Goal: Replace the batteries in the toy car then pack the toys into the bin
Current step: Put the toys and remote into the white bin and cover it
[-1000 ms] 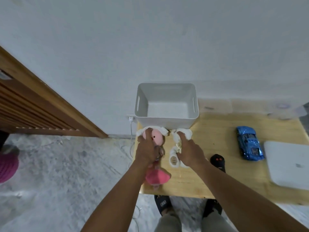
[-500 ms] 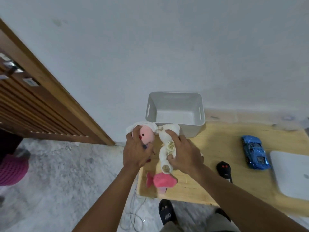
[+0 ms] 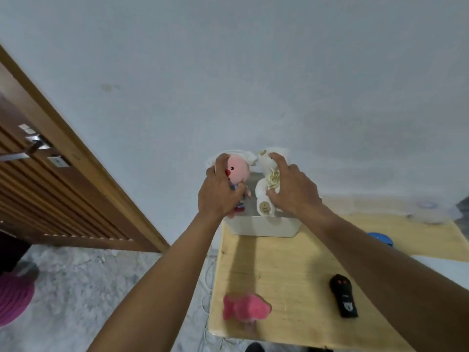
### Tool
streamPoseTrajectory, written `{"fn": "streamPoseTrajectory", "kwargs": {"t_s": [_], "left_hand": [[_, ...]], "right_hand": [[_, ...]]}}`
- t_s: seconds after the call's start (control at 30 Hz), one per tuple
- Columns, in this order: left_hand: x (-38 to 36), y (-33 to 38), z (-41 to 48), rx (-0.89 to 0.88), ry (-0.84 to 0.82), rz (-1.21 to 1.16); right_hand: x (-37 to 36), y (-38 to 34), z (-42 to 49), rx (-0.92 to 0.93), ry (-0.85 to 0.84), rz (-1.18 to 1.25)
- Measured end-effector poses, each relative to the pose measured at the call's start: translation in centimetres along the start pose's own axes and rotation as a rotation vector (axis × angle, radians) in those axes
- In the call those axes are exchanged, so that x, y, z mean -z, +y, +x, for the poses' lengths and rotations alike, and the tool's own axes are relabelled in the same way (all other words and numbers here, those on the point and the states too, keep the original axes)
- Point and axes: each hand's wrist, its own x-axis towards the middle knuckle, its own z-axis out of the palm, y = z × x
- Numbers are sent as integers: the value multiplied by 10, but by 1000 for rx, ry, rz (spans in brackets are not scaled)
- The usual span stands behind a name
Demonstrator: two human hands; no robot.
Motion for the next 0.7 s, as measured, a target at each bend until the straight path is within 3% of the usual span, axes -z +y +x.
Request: {"fn": "streamPoseTrajectory", "kwargs": {"t_s": [0.37, 0.7], "left_hand": [[-56, -8, 34, 85, -148, -12], [-93, -39, 45, 160, -283, -4]], "right_hand": [[-45, 30, 34, -57, -96, 18], [-91, 32, 48, -21, -154, -110]]}}
